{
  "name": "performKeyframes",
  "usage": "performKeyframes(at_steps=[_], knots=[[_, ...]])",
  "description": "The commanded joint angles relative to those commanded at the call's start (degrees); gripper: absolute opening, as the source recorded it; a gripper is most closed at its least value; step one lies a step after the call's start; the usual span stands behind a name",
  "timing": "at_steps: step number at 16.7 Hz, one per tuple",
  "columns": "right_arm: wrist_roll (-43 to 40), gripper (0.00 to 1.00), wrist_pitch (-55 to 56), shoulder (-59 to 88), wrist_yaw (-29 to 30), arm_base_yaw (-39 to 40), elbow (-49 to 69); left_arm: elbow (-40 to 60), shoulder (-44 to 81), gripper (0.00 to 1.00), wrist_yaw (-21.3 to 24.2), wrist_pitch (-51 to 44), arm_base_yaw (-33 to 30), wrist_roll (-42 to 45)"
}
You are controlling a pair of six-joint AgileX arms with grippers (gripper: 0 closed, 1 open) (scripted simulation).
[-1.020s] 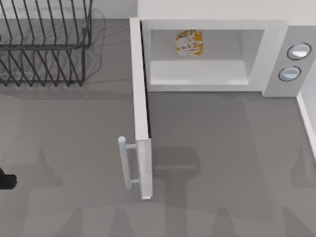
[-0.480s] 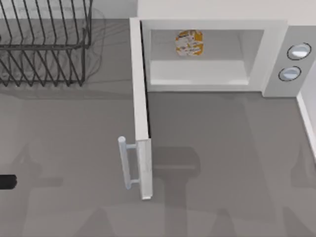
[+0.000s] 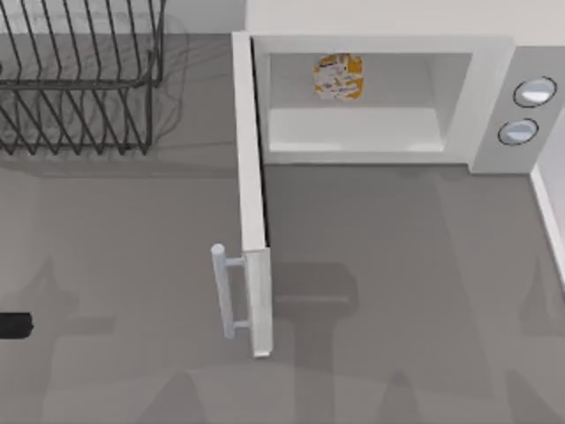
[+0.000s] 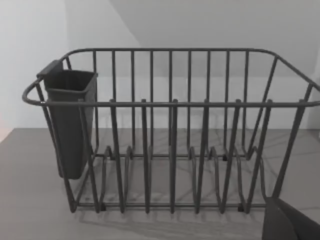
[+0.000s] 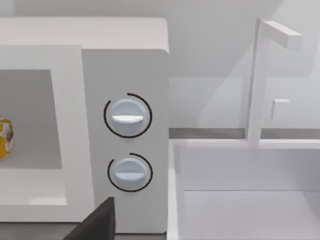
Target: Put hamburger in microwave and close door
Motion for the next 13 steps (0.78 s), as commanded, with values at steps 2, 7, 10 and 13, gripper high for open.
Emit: performKeyframes(at_steps=[2, 7, 10, 13], knots=[[0.0, 1.0, 0.0, 0.0, 0.0, 0.0, 0.0, -0.08, 2.88, 0.0, -1.01, 2.87, -1.36, 0.08], [0.0, 1.0, 0.0, 0.0, 0.0, 0.0, 0.0, -0.3, 13.37, 0.0, -4.73, 13.86, -3.09, 0.12], [0.0, 1.0, 0.0, 0.0, 0.0, 0.0, 0.0, -0.4, 17.44, 0.0, -5.66, 17.95, -4.8, 0.22], [0.0, 1.0, 0.0, 0.0, 0.0, 0.0, 0.0, -0.42, 17.66, 0.0, -5.67, 18.18, -5.01, 0.24]])
